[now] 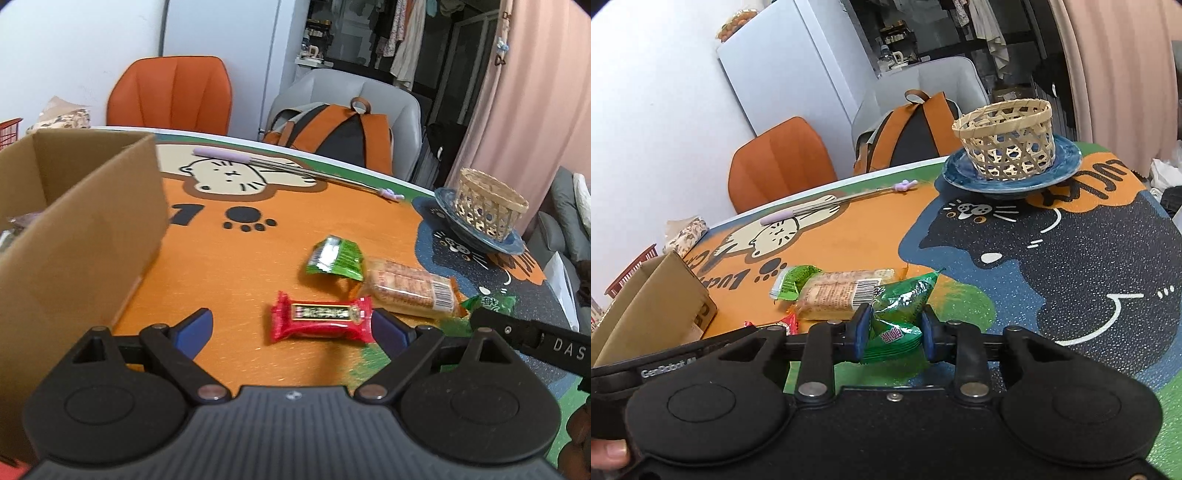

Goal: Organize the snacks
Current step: 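Grasp the red chocolate bar with the left tool while the right grasps the green pack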

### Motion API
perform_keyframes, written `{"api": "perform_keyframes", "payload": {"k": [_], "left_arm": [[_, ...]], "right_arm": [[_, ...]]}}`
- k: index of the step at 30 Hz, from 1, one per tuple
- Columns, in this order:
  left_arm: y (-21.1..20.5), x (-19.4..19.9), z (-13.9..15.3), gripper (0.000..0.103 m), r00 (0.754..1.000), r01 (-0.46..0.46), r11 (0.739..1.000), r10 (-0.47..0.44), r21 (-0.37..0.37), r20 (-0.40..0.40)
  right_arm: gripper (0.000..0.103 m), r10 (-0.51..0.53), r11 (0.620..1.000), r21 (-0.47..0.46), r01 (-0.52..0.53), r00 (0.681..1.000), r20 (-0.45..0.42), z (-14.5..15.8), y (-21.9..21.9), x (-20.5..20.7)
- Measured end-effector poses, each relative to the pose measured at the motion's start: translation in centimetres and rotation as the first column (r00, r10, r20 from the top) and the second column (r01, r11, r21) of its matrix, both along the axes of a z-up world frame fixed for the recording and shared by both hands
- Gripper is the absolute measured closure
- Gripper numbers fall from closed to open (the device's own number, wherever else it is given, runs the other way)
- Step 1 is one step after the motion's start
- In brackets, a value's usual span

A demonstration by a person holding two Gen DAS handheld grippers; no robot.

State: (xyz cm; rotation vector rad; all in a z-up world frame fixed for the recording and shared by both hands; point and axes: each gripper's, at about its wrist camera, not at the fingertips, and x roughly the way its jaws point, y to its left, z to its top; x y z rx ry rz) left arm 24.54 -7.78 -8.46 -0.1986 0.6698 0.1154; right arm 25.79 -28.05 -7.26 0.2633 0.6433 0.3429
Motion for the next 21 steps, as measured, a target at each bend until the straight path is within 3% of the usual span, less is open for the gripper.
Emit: {"api": "perform_keyframes", "payload": {"k": [12,17,19,21], "left_arm": [[-1.7,1.9,-1.3,0.011,0.998,-0.054,0.998,0.054,0.025,-0.018],[-2.4,2.0,-1.5,0.012,0.998,-0.052,0.996,0.053,0.077,-0.015],[-2.5,1.8,-1.6,0.016,0.999,-0.041,0.995,0.043,0.095,-0.011],[-2.4,1.7,-1.5,0.037,0.999,-0.039,0.995,0.040,0.097,-0.002]], "right_arm": [[0.074,-0.001,1.000,0.027,0.001,1.000,-0.009,-0.4,-0.4,0.1],[0.074,-0.002,1.000,0.026,0.003,1.000,-0.012,-0.4,-0.4,0.2],[0.074,-0.005,1.000,0.029,0.005,1.000,-0.014,-0.4,-0.5,0.2],[0.074,-0.008,1.000,0.029,0.008,1.000,-0.015,-0.4,-0.4,0.2]]}}
